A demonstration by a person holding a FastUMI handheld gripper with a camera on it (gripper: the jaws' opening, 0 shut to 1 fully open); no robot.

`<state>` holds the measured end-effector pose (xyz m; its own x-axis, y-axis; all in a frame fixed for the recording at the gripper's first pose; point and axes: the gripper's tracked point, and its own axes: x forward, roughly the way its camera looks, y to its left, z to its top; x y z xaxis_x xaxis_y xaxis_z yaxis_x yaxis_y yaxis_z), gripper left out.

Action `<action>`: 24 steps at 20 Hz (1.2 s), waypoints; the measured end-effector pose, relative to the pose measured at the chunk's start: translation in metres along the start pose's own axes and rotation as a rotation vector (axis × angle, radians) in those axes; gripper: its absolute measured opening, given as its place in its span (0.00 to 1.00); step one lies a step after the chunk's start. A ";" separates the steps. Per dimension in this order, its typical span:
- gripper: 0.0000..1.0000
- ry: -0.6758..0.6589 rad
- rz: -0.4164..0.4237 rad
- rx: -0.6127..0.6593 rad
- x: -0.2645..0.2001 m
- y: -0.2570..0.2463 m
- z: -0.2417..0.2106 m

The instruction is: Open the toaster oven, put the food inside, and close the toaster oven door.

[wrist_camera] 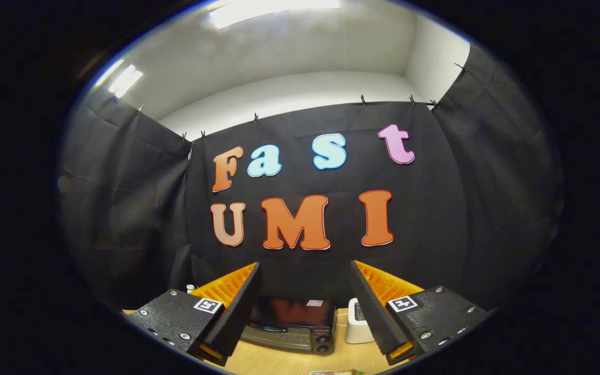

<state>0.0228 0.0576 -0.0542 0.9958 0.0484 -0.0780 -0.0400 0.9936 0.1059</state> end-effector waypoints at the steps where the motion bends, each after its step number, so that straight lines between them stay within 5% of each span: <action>1: 0.99 0.006 0.006 0.003 0.004 0.006 -0.011; 14: 1.00 0.104 0.055 -0.032 0.068 0.088 -0.147; 24: 1.00 0.246 0.013 -0.082 0.127 0.102 -0.265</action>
<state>0.1237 0.1920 -0.3157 0.9456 0.0749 -0.3165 -0.0693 0.9972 0.0288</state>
